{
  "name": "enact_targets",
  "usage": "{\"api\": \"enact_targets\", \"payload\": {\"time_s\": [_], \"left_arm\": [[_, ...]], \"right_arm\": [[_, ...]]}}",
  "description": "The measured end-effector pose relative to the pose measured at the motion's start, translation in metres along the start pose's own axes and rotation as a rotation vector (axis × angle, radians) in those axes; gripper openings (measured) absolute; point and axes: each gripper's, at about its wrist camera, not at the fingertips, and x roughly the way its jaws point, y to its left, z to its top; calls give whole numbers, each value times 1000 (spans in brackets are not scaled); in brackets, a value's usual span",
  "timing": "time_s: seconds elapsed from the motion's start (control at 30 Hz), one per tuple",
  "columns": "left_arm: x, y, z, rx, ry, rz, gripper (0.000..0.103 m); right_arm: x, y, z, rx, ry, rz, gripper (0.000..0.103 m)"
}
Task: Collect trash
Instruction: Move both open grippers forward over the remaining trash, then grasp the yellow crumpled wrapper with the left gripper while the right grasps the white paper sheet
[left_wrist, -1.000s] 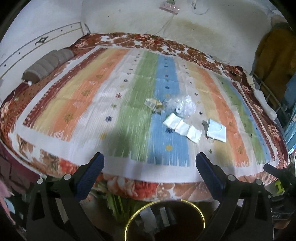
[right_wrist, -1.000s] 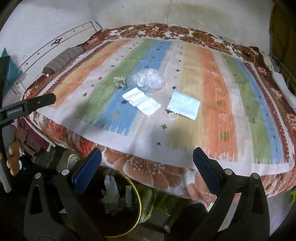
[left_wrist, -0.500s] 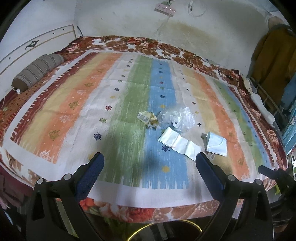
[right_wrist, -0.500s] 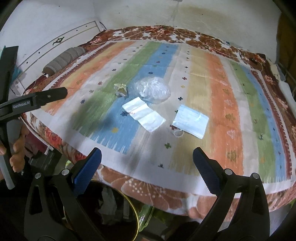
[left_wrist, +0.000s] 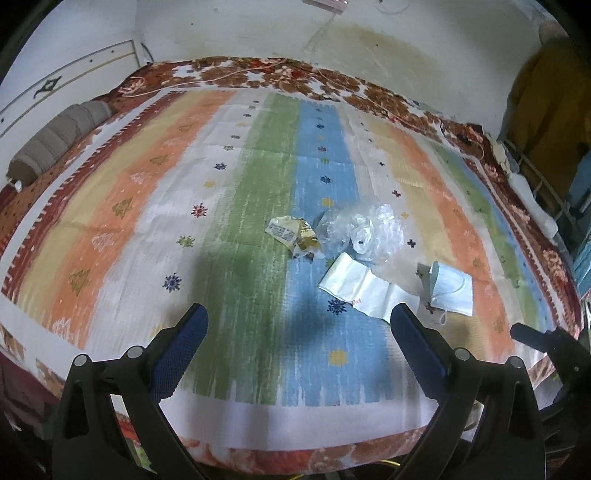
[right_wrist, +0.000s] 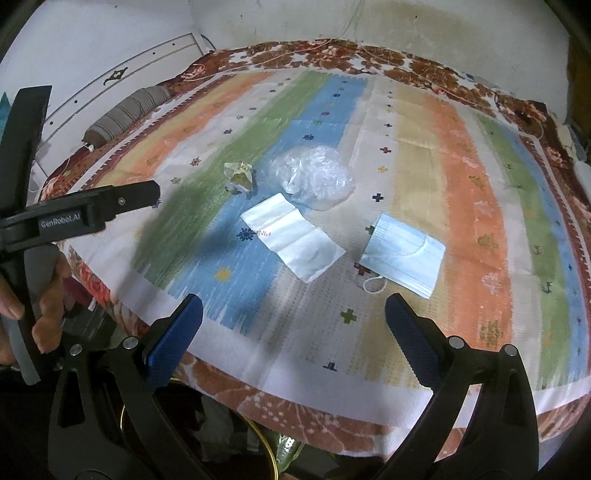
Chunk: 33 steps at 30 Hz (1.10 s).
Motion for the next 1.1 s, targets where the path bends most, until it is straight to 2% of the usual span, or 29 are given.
{"api": "enact_targets", "payload": {"time_s": [0.17, 0.23, 0.53, 0.67, 0.7, 1.0, 1.1], "left_arm": [[12, 6, 11, -5, 16, -21, 95], [20, 11, 13, -21, 35, -48, 91], [50, 14, 25, -34, 56, -59, 89], [64, 12, 32, -29, 68, -64, 82], [67, 11, 33, -17, 71, -60, 76], [100, 19, 41, -27, 120, -68, 64], [105, 17, 43, -24, 118, -83, 64]], "right_arm": [[23, -6, 5, -2, 37, -12, 94], [31, -9, 8, -2, 45, -10, 94], [60, -19, 18, 10, 57, -4, 94], [75, -21, 23, 8, 61, -5, 93], [79, -22, 24, 7, 64, -4, 92], [117, -24, 33, 5, 119, 19, 75], [127, -25, 34, 2, 134, 20, 68]]}}
